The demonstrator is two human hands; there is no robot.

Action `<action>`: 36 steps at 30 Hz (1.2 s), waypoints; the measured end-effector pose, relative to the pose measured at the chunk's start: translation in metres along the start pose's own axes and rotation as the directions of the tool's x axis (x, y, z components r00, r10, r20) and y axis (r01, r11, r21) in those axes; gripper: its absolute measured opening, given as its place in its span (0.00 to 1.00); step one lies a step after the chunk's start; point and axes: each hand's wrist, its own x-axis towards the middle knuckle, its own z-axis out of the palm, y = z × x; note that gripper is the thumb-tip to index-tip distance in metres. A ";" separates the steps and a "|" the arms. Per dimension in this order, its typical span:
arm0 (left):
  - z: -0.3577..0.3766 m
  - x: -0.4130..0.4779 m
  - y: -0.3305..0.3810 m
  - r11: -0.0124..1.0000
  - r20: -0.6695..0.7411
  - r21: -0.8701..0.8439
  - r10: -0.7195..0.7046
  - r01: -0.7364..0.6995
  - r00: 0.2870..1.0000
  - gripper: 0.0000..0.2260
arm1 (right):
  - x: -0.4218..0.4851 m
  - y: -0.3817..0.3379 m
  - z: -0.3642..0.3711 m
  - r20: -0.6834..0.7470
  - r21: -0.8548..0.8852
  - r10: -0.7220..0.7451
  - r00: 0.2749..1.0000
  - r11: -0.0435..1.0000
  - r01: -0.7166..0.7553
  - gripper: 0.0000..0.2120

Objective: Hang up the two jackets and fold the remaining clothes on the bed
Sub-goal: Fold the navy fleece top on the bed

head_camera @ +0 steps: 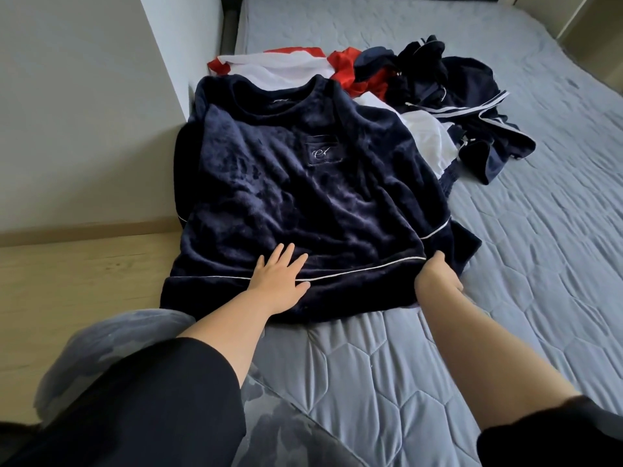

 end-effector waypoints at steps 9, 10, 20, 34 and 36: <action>-0.010 0.002 -0.001 0.942 -0.005 -0.332 -0.040 0.036 0.999 0.25 | -0.077 -0.042 0.034 0.311 0.052 -0.724 0.616 0.660 0.749 0.13; -0.016 0.002 -0.003 0.868 -0.023 -0.493 -0.074 0.053 0.997 0.22 | -0.098 -0.041 0.042 0.358 0.121 -0.799 0.484 0.554 0.824 0.10; -0.060 0.001 -0.087 -0.735 0.296 -0.663 -0.432 -0.143 0.852 0.28 | -0.171 0.059 0.046 0.989 0.024 -0.142 0.034 0.385 0.923 0.15; -0.097 -0.021 -0.046 0.610 0.028 -0.790 0.143 -0.066 0.989 0.22 | -0.095 0.062 0.057 0.826 -0.280 0.263 0.498 0.959 -0.043 0.24; -0.083 -0.025 -0.046 0.747 0.209 -0.664 0.166 0.016 0.964 0.19 | -0.094 0.066 0.054 0.848 -0.221 0.221 0.482 0.974 -0.059 0.23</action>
